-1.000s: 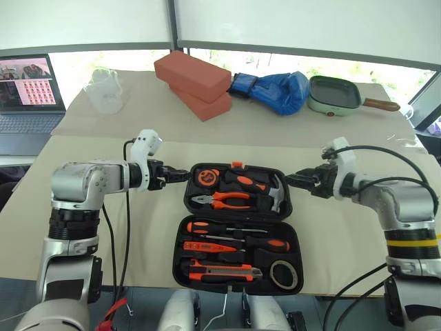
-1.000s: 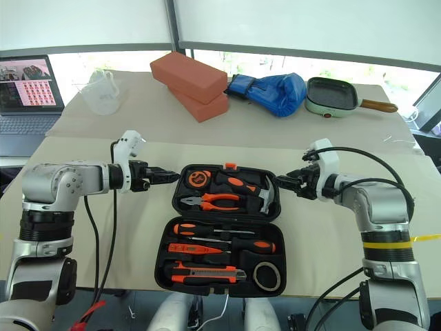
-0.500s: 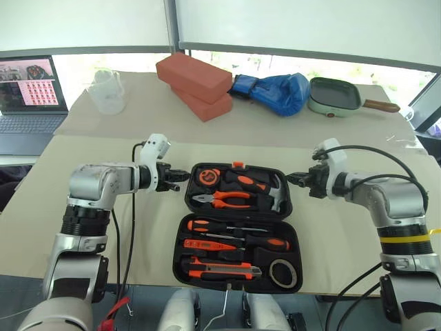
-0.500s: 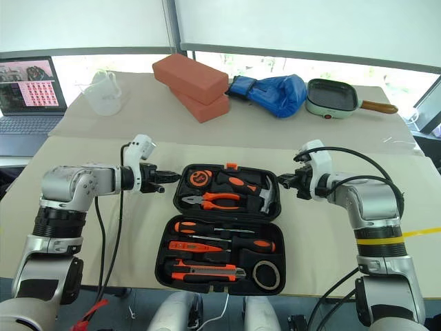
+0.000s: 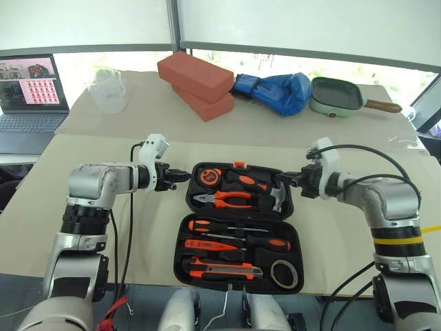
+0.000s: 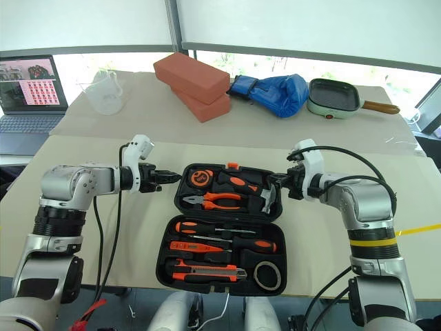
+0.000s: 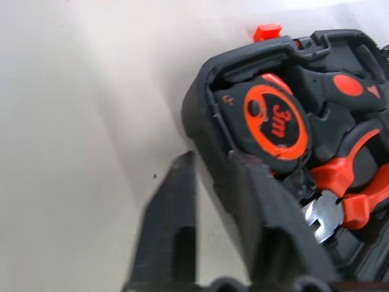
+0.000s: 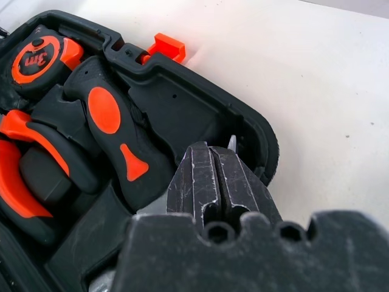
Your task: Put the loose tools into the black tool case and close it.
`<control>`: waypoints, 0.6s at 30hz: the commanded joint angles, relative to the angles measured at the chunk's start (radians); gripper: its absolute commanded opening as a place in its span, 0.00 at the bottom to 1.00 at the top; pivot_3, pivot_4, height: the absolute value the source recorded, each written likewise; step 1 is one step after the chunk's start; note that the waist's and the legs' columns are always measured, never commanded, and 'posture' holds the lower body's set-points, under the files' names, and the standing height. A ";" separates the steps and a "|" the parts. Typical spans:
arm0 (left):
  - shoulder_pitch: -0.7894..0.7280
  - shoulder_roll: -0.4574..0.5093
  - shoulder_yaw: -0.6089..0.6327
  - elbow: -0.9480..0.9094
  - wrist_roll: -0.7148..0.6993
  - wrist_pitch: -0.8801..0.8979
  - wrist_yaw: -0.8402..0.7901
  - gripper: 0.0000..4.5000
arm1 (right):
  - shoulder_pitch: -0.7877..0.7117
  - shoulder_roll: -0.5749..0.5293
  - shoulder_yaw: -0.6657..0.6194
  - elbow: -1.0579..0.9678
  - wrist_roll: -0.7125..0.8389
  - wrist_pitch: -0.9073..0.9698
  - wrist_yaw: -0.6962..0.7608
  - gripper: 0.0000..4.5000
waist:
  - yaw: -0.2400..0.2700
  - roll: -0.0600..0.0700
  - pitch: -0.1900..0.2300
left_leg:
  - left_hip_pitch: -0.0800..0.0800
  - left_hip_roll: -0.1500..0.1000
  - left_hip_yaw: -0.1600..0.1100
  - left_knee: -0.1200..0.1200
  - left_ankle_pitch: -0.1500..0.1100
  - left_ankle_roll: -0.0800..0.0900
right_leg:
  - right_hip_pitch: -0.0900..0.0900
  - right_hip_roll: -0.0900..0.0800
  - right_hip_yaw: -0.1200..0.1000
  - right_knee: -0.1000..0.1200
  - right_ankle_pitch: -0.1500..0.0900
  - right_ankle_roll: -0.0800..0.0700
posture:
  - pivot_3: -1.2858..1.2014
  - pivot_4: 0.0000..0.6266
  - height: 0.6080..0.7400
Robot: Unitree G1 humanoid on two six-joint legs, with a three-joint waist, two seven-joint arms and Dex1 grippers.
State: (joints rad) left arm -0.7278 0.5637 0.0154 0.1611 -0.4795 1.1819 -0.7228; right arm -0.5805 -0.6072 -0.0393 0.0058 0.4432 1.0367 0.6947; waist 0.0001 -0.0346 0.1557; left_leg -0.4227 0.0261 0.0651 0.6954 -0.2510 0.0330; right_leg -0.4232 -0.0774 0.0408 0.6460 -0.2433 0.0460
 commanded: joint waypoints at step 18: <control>-0.034 0.007 -0.010 -0.067 -0.039 0.055 0.017 0.64 | 0.060 -0.091 -0.088 -0.100 0.048 0.042 -0.001 0.00 | -0.011 0.000 0.000 | 0.000 0.000 0.000 0.000 0.000 0.000 | 0.000 0.000 0.000 0.000 0.000 0.000 | 0.52 0.24 0.99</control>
State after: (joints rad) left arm -0.7597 0.5737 0.0100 0.1231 -0.5221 1.2596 -0.7097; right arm -0.5220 -0.6788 -0.0917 -0.0529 0.4740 1.0768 0.6874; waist -0.0111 -0.0346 0.1557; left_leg -0.4230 0.0264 0.0650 0.6949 -0.2510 0.0330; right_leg -0.4239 -0.0771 0.0410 0.6457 -0.2434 0.0459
